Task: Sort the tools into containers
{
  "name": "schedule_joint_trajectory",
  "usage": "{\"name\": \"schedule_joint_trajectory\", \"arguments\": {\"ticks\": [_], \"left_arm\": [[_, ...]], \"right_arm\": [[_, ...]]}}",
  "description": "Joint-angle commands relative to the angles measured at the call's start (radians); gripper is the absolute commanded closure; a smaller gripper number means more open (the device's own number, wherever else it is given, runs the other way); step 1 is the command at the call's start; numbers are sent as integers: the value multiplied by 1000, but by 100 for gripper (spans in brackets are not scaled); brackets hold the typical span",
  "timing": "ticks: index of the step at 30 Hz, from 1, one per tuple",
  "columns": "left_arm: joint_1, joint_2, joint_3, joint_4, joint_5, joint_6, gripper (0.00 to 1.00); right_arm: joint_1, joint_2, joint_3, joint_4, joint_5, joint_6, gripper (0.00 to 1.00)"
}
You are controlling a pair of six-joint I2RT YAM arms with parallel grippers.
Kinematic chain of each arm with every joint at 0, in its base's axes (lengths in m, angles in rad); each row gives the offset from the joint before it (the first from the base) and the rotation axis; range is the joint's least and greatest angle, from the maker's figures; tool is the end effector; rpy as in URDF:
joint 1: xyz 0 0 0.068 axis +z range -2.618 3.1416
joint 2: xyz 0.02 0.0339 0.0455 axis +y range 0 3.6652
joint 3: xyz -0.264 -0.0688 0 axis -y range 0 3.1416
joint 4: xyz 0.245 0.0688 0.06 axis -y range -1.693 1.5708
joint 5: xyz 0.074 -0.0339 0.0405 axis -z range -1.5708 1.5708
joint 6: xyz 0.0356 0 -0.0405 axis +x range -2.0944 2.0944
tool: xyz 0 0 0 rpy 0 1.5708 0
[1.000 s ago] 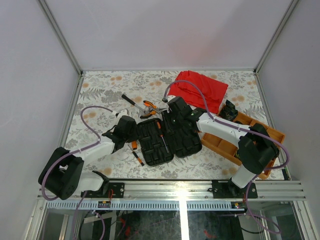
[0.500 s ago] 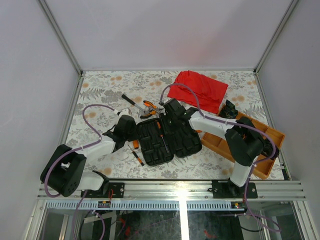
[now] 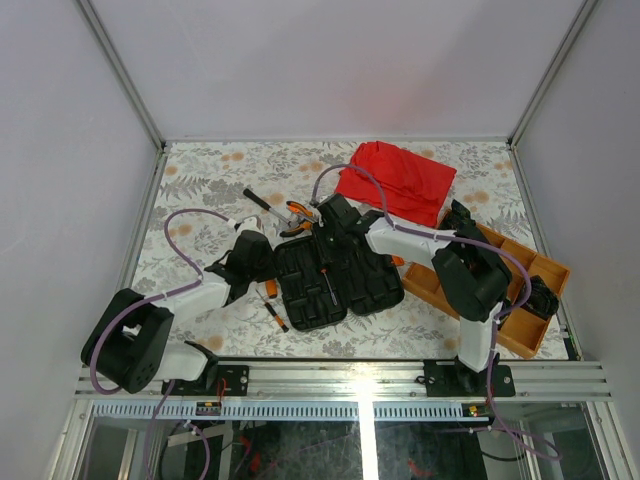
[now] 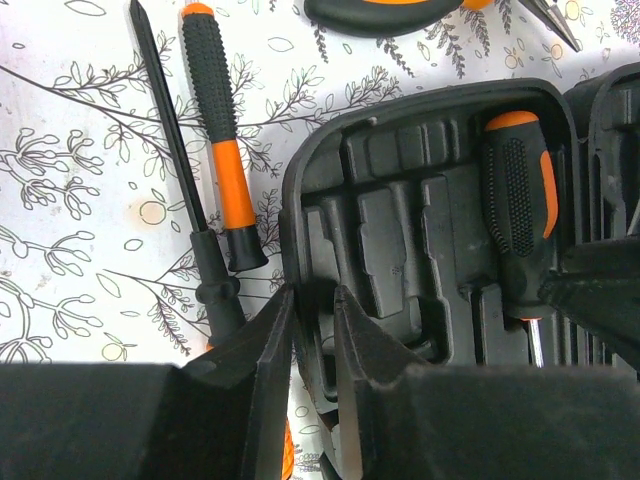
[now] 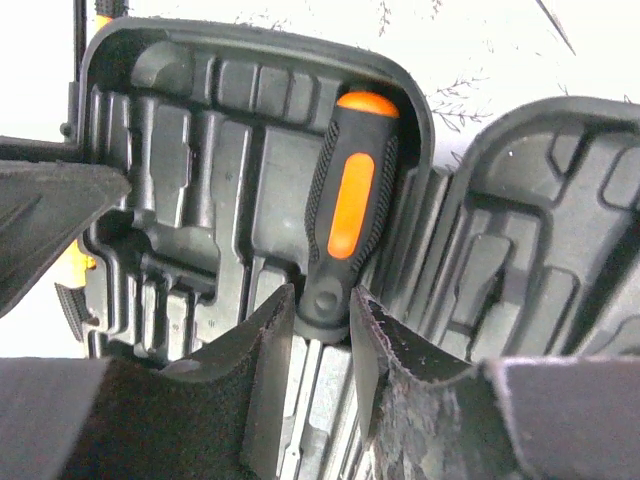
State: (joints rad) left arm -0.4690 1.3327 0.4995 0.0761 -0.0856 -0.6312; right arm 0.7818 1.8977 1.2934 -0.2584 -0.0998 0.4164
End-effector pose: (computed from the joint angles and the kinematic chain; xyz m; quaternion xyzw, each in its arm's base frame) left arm 0.2212 -0.1087 0.1539 -0.0912 0.9131 -0.1732 0.3576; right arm 0.2896 0.2925 0.1906 -0.1872 0.9181 0.2339 0.2596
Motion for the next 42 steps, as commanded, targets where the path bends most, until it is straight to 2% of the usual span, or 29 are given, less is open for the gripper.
{"name": "schedule_joint_trajectory", "arguments": {"ticks": [1, 13, 18, 22, 28, 33, 42], "left_arm": [[6, 18, -10, 54, 35, 27, 85], [6, 5, -19, 29, 35, 36, 88], [6, -12, -29, 16, 29, 27, 88], [6, -31, -37, 6, 26, 15, 87], [6, -38, -41, 2, 23, 20, 81], [5, -42, -42, -1, 23, 18, 74], [6, -125, -17, -89, 1, -31, 58]], "right_arm": [[14, 39, 74, -14, -8, -4, 64], [14, 103, 147, -38, 143, 14, 71], [14, 96, 133, -29, 138, 19, 71], [14, 5, 56, 34, 108, -12, 66], [14, -107, -74, 85, 66, -50, 63], [19, -131, -133, 102, 10, -36, 63], [36, -258, -242, 103, 39, -9, 64]]}}
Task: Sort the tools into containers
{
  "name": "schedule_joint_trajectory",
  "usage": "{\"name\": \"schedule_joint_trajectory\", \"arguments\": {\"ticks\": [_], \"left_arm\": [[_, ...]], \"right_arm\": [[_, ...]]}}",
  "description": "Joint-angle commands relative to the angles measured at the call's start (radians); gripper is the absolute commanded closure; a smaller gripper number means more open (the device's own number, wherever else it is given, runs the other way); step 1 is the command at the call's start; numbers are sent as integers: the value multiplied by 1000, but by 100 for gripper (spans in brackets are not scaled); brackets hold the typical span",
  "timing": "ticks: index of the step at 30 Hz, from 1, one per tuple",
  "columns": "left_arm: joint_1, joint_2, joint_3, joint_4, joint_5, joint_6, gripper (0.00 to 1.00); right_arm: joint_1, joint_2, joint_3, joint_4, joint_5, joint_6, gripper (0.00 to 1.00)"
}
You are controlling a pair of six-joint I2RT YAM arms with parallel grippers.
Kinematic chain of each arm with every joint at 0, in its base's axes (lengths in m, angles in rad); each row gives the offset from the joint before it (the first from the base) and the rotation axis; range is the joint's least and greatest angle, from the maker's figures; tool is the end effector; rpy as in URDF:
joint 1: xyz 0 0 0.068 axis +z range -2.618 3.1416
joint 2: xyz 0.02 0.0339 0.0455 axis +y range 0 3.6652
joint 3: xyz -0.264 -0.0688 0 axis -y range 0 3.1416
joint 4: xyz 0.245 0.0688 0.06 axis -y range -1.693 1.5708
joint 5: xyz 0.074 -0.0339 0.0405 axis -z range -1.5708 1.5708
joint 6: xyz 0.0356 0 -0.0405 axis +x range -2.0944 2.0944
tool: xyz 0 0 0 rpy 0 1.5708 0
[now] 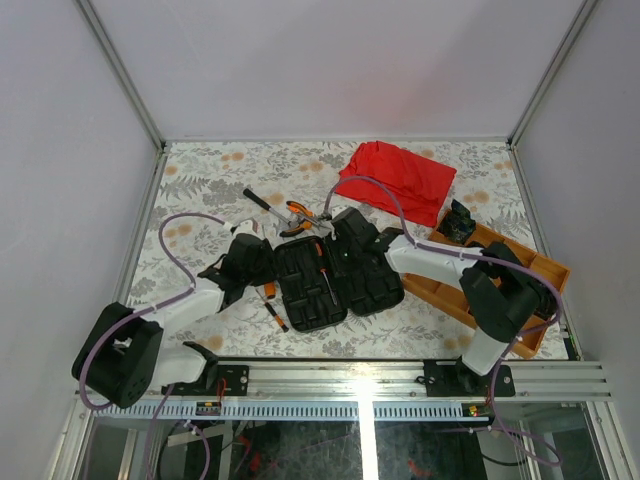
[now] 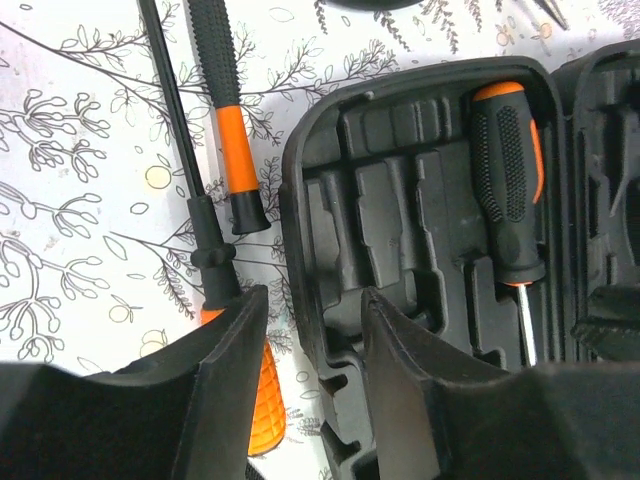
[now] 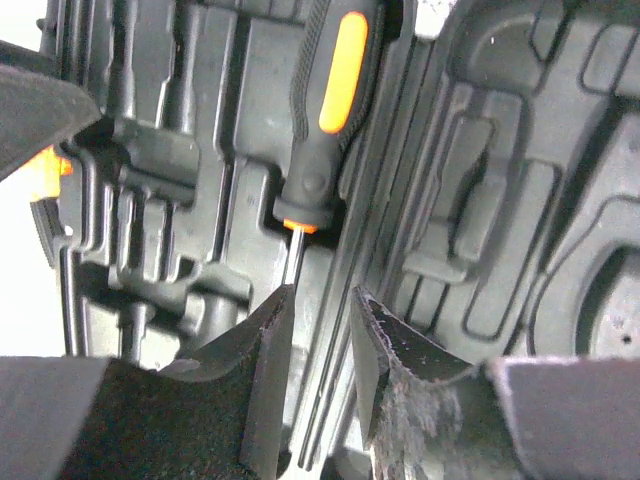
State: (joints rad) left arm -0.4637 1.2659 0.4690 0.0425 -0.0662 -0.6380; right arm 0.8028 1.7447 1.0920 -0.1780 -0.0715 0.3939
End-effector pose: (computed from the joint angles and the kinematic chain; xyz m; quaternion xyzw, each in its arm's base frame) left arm 0.2110 -0.1029 0.1570 -0.0929 0.9127 -0.1818 0.3540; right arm 0.2556 0.2683 0.1915 -0.2018 0.9097 0.2311 0.2799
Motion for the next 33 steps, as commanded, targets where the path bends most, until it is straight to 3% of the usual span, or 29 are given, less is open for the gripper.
{"name": "schedule_joint_trajectory", "arguments": {"ticks": [1, 5, 13, 26, 33], "left_arm": [[0, -74, 19, -71, -26, -32, 57], [-1, -121, 43, -127, -48, -50, 53], [-14, -113, 148, -241, -110, -31, 52], [-31, -69, 234, -270, -103, -28, 49], [-27, -170, 228, -271, -121, -47, 29]], "right_arm": [[15, -129, -56, 20, 25, 16, 64], [14, -185, -103, -13, 83, 29, 64], [15, -223, -201, 3, 44, 47, 65], [42, -242, -298, 40, 30, 60, 64], [83, -254, -324, 33, 41, 14, 64]]}}
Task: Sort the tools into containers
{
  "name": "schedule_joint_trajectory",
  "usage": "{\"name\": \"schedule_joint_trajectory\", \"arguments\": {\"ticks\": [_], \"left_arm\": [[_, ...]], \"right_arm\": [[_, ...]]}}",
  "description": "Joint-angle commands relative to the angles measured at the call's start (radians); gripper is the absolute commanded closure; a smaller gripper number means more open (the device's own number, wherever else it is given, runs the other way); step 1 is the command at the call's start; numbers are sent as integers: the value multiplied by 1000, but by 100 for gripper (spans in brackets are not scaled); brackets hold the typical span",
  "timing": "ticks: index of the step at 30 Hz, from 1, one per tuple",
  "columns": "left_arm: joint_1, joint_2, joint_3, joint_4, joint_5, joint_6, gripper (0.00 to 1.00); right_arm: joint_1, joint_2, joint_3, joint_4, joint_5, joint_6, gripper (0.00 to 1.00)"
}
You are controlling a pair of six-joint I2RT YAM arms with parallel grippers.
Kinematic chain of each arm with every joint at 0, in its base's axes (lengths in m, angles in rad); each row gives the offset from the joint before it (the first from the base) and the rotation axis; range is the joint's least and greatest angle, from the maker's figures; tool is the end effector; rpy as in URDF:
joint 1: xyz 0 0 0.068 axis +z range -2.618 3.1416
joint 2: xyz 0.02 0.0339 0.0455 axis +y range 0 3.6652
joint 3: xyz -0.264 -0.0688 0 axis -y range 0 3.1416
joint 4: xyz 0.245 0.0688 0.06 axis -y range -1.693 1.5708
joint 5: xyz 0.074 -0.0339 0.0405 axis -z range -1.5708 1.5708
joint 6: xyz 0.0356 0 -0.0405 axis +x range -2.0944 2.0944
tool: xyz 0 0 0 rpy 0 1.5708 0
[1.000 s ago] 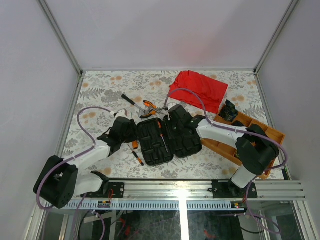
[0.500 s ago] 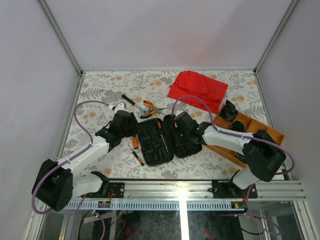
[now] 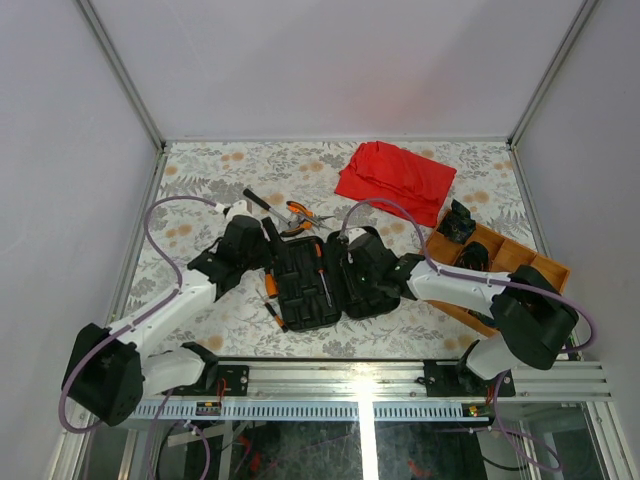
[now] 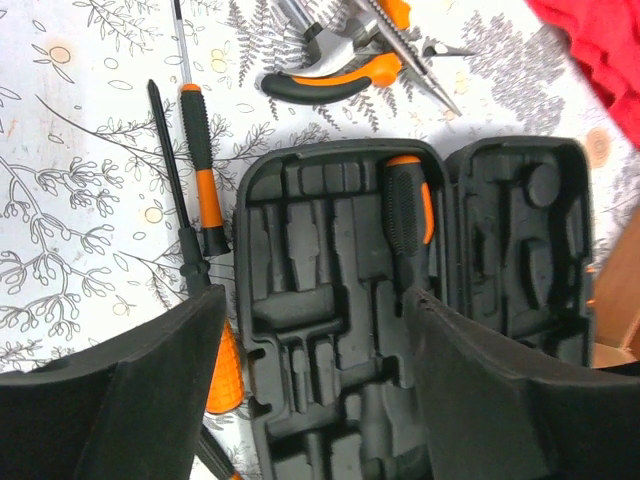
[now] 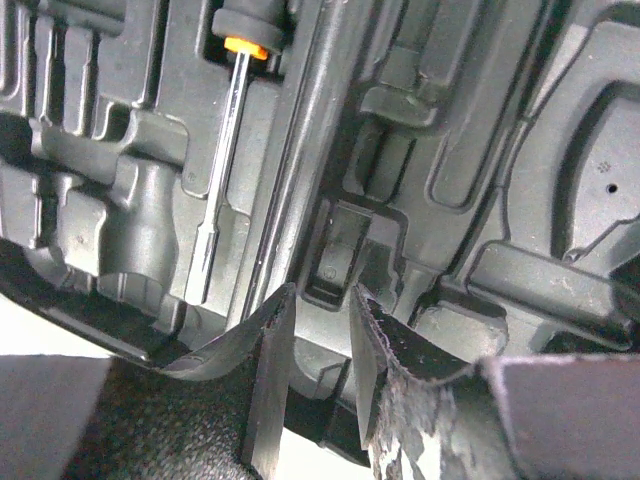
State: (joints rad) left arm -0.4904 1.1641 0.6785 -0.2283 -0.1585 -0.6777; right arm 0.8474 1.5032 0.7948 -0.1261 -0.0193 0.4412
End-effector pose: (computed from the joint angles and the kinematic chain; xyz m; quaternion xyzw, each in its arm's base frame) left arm 0.2168 -0.1094 0.2232 -0.1175 0.8997 -0.1683 0.3852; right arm 0.1986 0.2260 0.1819 -0.1916 0.9131 0.2234 0.2823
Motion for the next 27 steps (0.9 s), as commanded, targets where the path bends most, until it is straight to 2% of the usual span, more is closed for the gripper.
{"name": "schedule_joint_trajectory", "arguments": {"ticks": [1, 5, 8, 9, 12, 19, 22, 27], "left_arm": [[2, -83, 14, 5, -22, -9, 26], [10, -110, 12, 4, -9, -12, 19], [17, -111, 17, -13, 1, -25, 2], [19, -111, 16, -13, 7, -32, 0], [28, -111, 9, 1, 26, -47, 0], [30, -86, 51, 24, 120, -31, 0], [-3, -85, 59, 52, 104, -16, 0], [-110, -55, 85, 58, -2, 1, 0]], "right_arm": [[44, -11, -31, -25, -5, -40, 64], [70, -18, -57, -34, 4, -60, 65], [76, -41, -78, -38, 11, -63, 65], [76, -52, -81, -38, 14, -62, 65], [76, -91, -76, -38, 22, -64, 64], [76, -200, -52, -16, 75, -30, 57], [77, -256, -64, 6, 129, 0, 52], [75, -340, -96, 30, 226, 58, 35]]}}
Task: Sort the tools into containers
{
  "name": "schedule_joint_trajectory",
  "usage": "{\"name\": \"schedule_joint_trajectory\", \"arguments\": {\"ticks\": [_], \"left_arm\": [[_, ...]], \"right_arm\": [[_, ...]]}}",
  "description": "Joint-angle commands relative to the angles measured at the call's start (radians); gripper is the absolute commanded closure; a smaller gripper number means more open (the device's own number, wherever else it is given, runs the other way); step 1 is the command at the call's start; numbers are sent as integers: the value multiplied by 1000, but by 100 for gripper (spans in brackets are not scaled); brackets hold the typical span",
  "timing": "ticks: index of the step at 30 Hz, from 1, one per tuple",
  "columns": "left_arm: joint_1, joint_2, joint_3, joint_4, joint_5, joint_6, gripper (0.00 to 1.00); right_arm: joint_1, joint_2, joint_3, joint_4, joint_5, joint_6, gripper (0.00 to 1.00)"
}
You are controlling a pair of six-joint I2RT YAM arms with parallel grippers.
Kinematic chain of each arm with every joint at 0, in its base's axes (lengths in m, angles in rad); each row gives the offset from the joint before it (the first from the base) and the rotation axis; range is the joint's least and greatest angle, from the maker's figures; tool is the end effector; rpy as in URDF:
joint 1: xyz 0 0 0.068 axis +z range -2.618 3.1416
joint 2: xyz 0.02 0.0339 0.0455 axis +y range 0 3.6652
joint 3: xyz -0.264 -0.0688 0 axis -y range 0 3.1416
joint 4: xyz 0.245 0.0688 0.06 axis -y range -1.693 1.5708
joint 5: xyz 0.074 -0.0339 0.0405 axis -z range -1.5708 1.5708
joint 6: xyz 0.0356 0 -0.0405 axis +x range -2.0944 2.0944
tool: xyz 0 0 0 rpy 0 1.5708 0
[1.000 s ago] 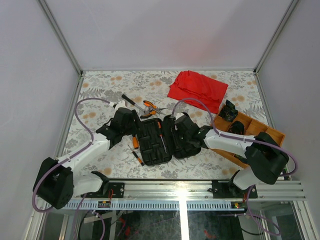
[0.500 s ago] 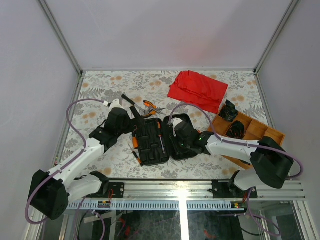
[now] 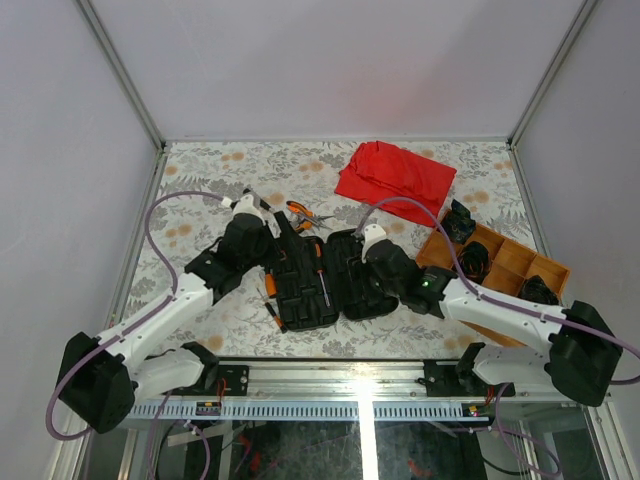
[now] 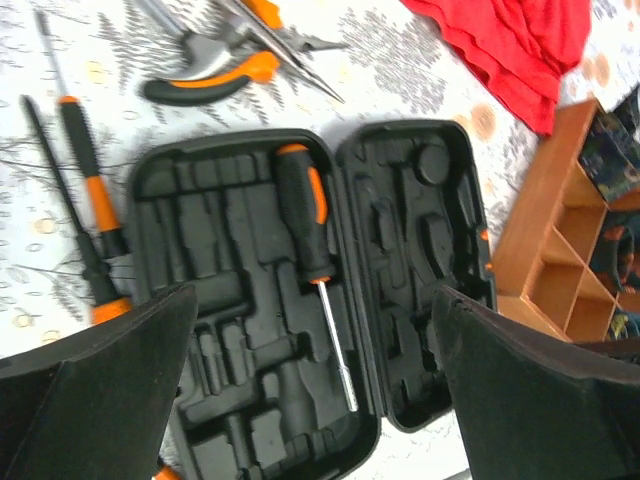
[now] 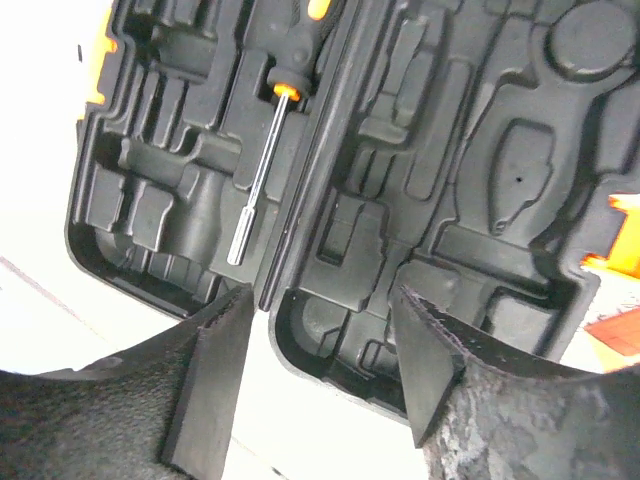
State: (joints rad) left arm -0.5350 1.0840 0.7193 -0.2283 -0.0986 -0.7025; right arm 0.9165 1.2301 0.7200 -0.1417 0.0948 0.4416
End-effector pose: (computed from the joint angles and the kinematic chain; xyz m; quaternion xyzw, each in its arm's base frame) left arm 0.2061 -0.1181 0.2543 -0.0968 0.8768 -0.2366 0.4073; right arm 0.1621 0.2058 0.2287 -0.1902 0.8751 0.2452 0.3714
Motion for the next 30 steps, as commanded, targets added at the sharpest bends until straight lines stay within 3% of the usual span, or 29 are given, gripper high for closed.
{"name": "schedule_joint_trajectory", "arguments": {"ticks": [1, 3, 6, 12, 23, 30], "left_arm": [[-84, 36, 49, 63, -66, 25, 0], [-116, 61, 60, 70, -78, 25, 0], [-161, 91, 70, 88, -94, 20, 0], [-178, 122, 67, 115, -83, -9, 0], [-177, 153, 65, 153, -64, -7, 0], [-185, 271, 130, 112, -24, -19, 12]], "right_arm": [[5, -83, -27, 52, 124, 67, 32], [6, -107, -43, 65, 154, 84, 23], [6, -137, -67, 78, 214, 121, 1], [6, -142, -85, 77, 293, 151, 1], [6, -154, -136, 164, 233, 113, 0], [6, -161, -116, 81, 269, 118, 10]]}}
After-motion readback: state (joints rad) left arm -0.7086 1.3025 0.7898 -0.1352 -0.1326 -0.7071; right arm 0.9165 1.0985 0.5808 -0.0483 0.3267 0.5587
